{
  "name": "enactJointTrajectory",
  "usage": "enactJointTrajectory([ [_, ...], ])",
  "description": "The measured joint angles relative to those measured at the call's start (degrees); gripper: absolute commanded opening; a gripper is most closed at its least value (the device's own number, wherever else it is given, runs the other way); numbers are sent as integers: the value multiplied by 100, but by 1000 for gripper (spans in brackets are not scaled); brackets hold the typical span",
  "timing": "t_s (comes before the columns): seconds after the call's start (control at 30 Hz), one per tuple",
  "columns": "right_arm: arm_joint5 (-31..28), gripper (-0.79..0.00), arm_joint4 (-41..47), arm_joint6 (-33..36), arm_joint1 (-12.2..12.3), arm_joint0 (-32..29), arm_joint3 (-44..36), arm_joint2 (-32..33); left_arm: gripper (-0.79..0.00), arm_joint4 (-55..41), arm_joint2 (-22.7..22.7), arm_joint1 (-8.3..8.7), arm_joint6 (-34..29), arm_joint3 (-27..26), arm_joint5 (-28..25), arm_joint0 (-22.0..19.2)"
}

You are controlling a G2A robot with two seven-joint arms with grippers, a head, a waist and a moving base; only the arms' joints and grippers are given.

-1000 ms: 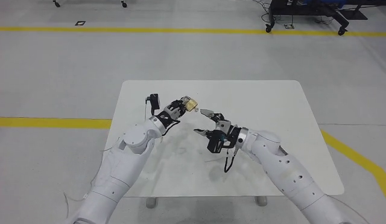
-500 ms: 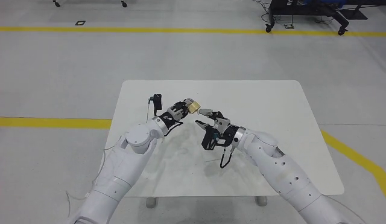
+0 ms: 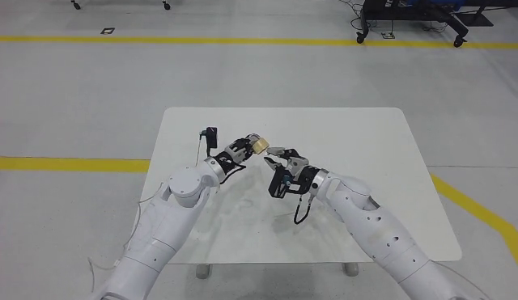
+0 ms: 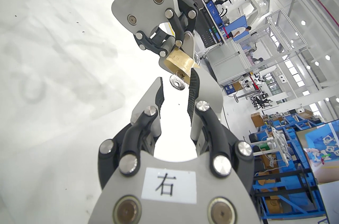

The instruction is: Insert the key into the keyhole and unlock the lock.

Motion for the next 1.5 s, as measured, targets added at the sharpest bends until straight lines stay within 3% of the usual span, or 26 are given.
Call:
enactJointTrajectory([
  [0.07,-6,-637,-1,39,-7,10,2,-4,-785,27,-4,-2,6,-19,3,11],
  [0.13,-13,-785,12,79,-14,23,10,-8,-785,44,-8,-3,7,-30,11,20],
  [0.5,-171,-785,361,16,-65,110,166,0,-785,201,-21,-8,-20,-79,38,49],
  [1.0,-1893,-785,1732,-1576,1,342,862,332,-785,425,-113,-14,203,-225,-749,259],
  [1.27,-2235,-785,1849,-1878,10,499,1110,298,-785,548,-140,-20,292,-271,-940,331],
  [1.3,-2228,-514,1853,-1880,10,507,1124,297,-785,555,-141,-21,284,-272,-934,331],
  [1.33,-2204,-425,1846,-1867,10,515,1134,293,-785,561,-143,-21,270,-272,-917,331],
  [1.37,-2175,-394,1827,-1841,11,520,1135,289,-785,563,-144,-22,257,-272,-898,329],
  [1.43,-2117,-179,1790,-1793,11,521,1120,277,-785,534,-145,-25,208,-266,-828,325],
  [1.5,-2004,-148,1705,-1709,14,512,1088,268,-785,394,-151,-31,89,-243,-666,304],
])
